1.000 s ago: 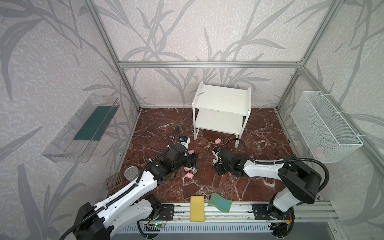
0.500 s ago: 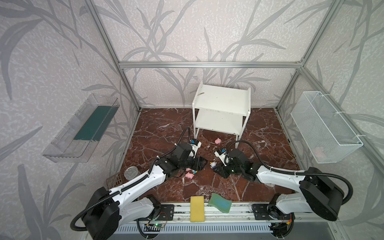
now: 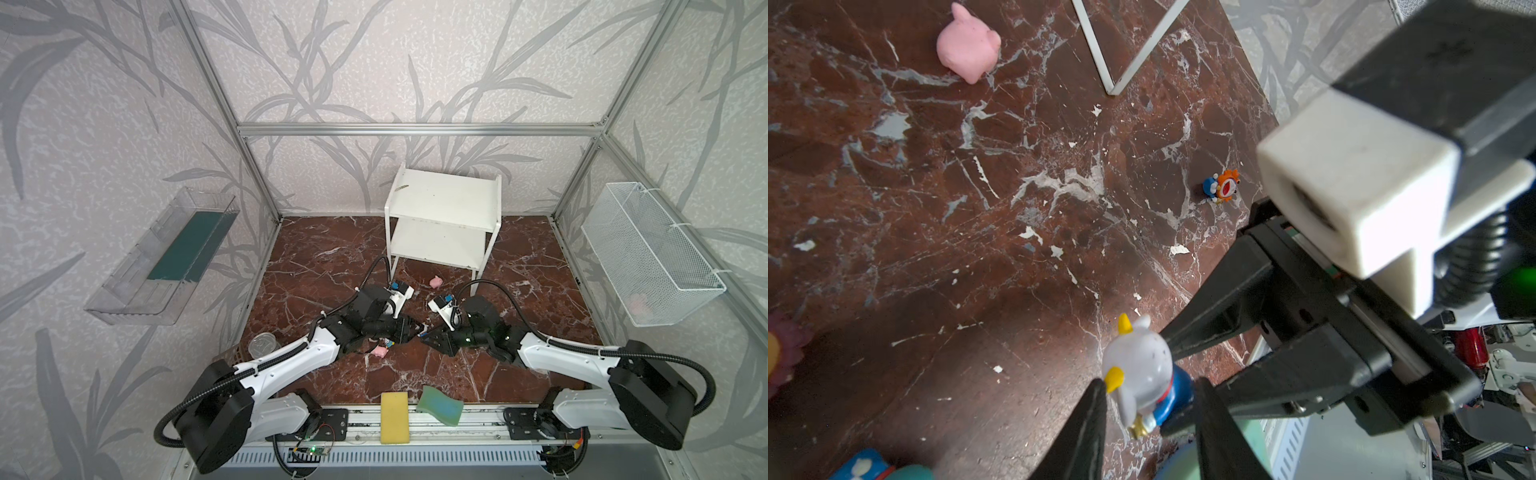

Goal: Place and organize the plastic toys onto the shelf
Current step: 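Lift the figurine with the right gripper while the left gripper closes in, then close the left gripper on the figurine while the right gripper opens and withdraws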

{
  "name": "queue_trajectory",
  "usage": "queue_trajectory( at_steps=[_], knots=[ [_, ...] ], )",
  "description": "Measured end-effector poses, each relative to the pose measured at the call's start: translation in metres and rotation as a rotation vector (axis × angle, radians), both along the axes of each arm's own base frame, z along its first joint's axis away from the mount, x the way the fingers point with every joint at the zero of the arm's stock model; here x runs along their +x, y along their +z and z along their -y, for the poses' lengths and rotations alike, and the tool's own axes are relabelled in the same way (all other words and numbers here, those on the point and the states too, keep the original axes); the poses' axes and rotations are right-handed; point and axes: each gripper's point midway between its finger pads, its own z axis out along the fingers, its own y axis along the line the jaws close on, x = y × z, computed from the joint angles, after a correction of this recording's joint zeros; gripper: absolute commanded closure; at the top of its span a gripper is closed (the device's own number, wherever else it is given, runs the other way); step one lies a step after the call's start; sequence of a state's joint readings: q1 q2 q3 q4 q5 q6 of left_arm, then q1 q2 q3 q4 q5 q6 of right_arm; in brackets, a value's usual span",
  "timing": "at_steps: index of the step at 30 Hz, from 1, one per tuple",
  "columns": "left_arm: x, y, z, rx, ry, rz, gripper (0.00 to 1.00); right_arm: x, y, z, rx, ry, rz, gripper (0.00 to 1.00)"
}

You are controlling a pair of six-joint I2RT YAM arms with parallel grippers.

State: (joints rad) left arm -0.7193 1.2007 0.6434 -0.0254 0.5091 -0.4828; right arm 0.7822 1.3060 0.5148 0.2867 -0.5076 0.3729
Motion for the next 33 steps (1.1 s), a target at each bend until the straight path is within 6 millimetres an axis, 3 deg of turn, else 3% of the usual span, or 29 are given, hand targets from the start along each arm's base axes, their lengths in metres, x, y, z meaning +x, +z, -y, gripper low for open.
queue_trajectory(
  at_steps=[6, 21, 28, 33],
  knots=[
    [0.0002, 0.0006, 0.0028, -0.015, -0.004, -0.008, 0.68, -0.0013, -0.0005, 0.0011, 0.001, -0.001, -0.006, 0.80],
    [-0.0012, -0.0041, 0.0030, -0.004, -0.002, -0.017, 0.58, 0.0054, 0.0071, 0.0035, 0.016, -0.044, 0.019, 0.80],
    [-0.0019, -0.0026, 0.0042, -0.013, -0.007, -0.019, 0.66, 0.0067, 0.0076, 0.0048, 0.019, -0.052, 0.026, 0.80],
    [-0.0001, 0.0000, 0.0062, -0.028, -0.006, -0.016, 0.77, 0.0069, 0.0084, 0.0045, 0.023, -0.052, 0.030, 0.80]
  ],
)
